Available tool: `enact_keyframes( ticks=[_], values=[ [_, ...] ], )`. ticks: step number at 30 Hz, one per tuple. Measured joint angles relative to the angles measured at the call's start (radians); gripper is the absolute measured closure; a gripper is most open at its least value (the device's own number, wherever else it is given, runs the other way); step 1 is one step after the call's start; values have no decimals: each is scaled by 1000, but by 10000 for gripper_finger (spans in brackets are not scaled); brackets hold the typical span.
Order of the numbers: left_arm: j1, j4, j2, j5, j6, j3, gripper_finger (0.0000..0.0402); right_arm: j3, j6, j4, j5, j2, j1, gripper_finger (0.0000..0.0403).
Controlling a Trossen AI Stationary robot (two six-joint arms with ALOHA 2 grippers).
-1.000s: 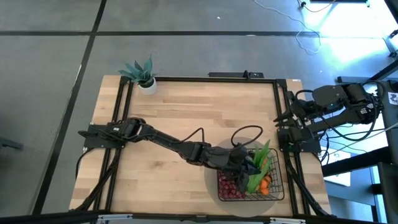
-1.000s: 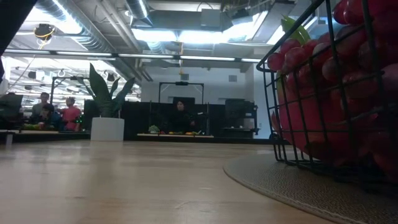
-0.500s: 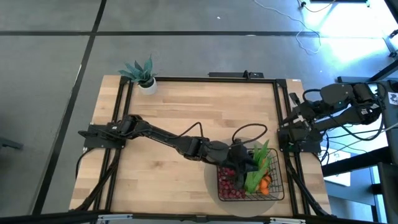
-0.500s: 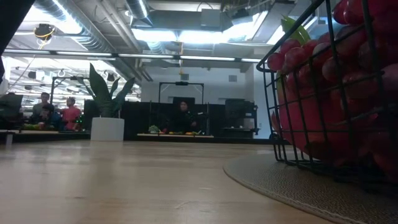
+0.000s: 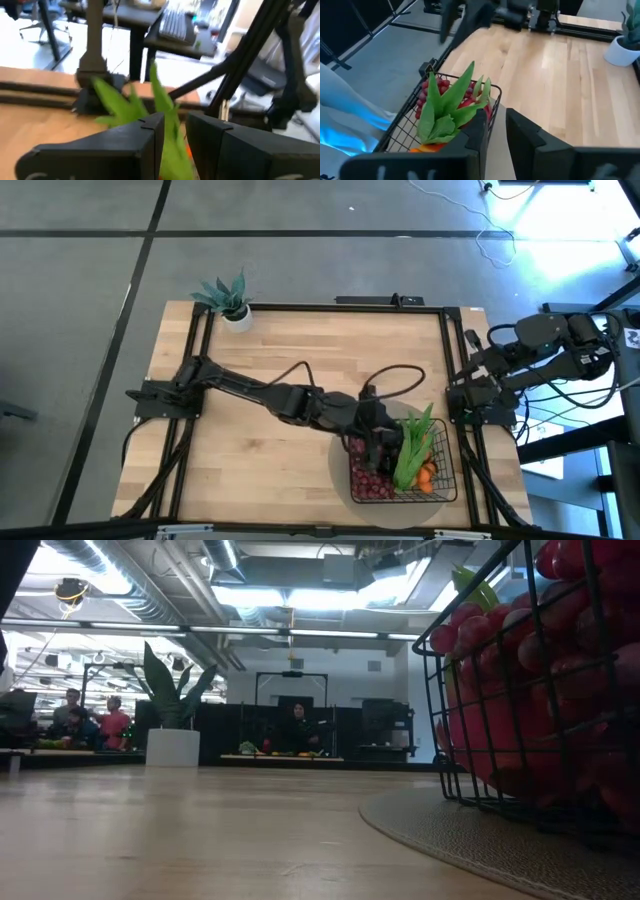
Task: Build produce basket
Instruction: Return to Home Position
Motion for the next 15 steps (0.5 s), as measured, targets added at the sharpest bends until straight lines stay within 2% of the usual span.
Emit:
enact_keyframes(
  ticks=[9, 11, 15],
  values=[
    [10, -229, -132, 11, 27, -2, 333, 0, 23, 7, -65, -3, 0, 345],
    [20, -258, -160, 17, 29, -1, 335, 0, 9, 13, -55, -3, 0, 347],
    [36, -468, -247, -2, 33, -1, 365, 0, -5, 57, 14, -4, 0, 373]
  ],
)
